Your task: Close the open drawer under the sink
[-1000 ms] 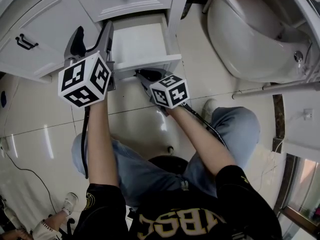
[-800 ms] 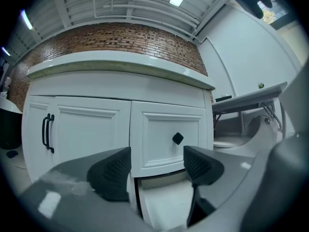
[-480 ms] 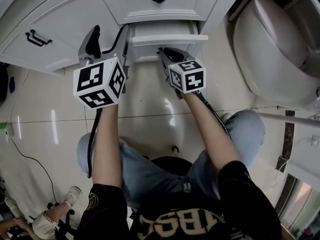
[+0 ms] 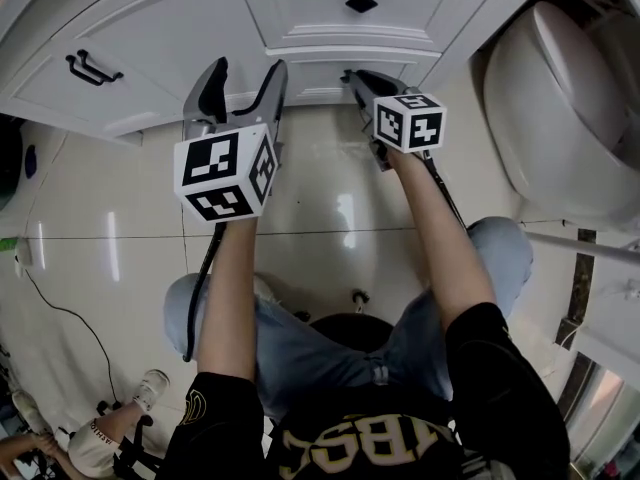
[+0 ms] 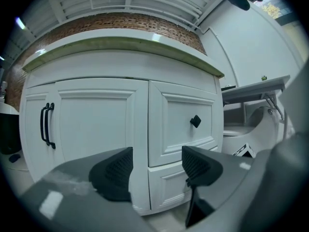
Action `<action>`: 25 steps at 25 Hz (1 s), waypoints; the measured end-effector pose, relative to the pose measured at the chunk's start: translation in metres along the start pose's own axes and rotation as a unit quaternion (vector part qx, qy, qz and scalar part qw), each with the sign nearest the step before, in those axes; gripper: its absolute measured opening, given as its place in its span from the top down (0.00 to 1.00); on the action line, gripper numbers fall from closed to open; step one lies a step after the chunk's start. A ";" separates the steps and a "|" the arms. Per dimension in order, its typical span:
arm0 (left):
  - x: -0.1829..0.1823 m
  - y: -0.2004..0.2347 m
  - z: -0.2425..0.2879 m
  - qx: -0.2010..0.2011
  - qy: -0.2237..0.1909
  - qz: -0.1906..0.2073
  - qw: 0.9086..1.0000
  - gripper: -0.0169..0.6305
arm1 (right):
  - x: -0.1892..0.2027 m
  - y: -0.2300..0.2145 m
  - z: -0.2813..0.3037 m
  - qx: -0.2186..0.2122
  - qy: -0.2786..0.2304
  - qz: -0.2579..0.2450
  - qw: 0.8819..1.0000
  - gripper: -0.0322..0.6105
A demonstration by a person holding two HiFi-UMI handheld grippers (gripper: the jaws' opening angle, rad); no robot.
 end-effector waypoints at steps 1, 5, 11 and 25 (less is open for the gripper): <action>-0.001 -0.003 -0.003 0.005 0.000 0.006 1.000 0.48 | 0.002 0.002 -0.004 0.006 0.003 0.003 1.000 0.96; -0.008 -0.009 -0.022 0.019 -0.010 0.033 0.999 0.48 | 0.005 0.024 -0.027 0.018 0.014 -0.033 0.999 0.96; -0.014 -0.023 -0.044 0.038 -0.026 0.033 0.998 0.48 | -0.046 0.056 -0.091 0.037 -0.054 -0.132 0.989 0.95; -0.016 -0.075 -0.102 0.026 -0.069 0.040 0.997 0.48 | -0.071 0.098 -0.224 0.115 -0.204 -0.095 0.968 0.42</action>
Point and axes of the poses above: the fingertips, and each gripper's own axes: z forward along the fingers, y to its left, x out of its underside, the point moved 8 cm from there along -z, backward along the fingers, and after that the axes turned 4 degrees about y, right-handed, at the moved point
